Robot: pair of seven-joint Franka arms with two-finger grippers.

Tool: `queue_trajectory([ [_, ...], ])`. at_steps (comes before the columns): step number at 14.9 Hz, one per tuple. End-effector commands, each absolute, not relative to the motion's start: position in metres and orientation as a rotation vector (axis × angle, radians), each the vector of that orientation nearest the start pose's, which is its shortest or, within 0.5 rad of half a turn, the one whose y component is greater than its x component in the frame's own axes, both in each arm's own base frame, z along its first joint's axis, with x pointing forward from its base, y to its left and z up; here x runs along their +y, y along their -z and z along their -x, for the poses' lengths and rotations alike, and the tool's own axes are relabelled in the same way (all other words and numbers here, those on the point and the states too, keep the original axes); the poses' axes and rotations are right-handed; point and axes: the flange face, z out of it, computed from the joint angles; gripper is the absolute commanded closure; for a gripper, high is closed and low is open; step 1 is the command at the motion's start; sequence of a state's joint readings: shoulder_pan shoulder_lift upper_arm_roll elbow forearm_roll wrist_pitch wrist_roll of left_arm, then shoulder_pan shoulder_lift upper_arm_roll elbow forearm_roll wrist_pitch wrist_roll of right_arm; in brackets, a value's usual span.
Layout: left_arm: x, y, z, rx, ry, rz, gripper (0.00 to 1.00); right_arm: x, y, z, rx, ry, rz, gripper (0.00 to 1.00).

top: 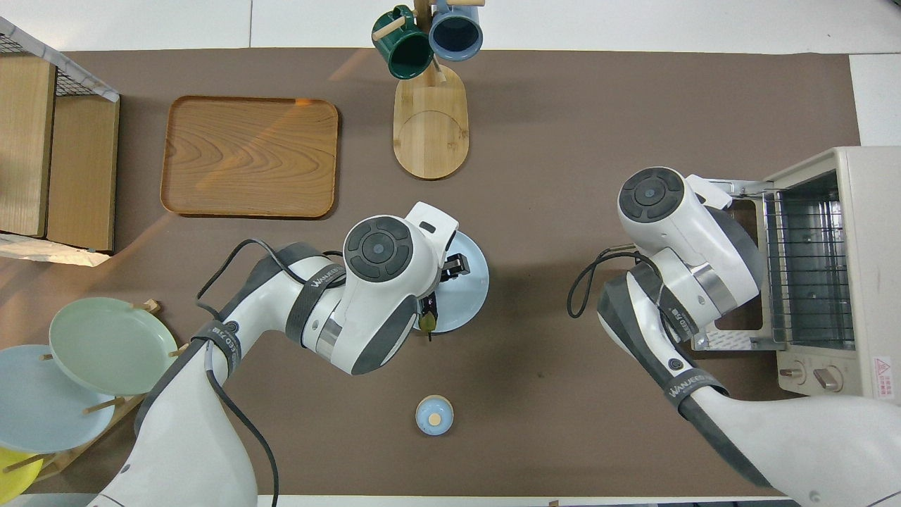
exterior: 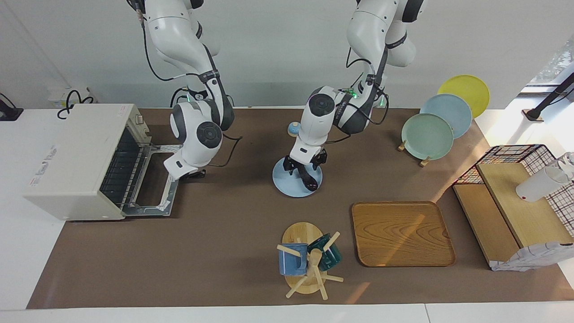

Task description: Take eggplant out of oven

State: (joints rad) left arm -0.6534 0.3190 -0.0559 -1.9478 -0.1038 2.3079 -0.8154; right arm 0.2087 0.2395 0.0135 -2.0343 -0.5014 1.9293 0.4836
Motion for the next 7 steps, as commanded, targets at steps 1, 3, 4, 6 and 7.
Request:
queue_trajectory([
  [1,-0.4,-0.318,-0.46,-0.319,-0.039,3.231,0.03,0.064,-0.365,-0.55,0.06,0.234,-2.572,1.0],
  [3,-0.4,-0.315,-0.46,-0.334,-0.043,3.227,0.06,0.042,-0.393,-0.548,0.074,0.239,-2.579,1.0],
  [4,-0.4,-0.316,-0.46,-0.335,-0.04,3.229,0.11,0.024,-0.405,-0.546,0.083,0.252,-2.585,1.0],
  [6,-0.398,-0.312,-0.459,-0.341,-0.034,3.23,0.19,-0.007,-0.419,-0.545,0.121,0.274,-2.598,1.0],
  [7,-0.397,-0.31,-0.457,-0.346,-0.029,3.232,0.21,-0.019,-0.423,-0.545,0.133,0.284,-2.603,1.0],
])
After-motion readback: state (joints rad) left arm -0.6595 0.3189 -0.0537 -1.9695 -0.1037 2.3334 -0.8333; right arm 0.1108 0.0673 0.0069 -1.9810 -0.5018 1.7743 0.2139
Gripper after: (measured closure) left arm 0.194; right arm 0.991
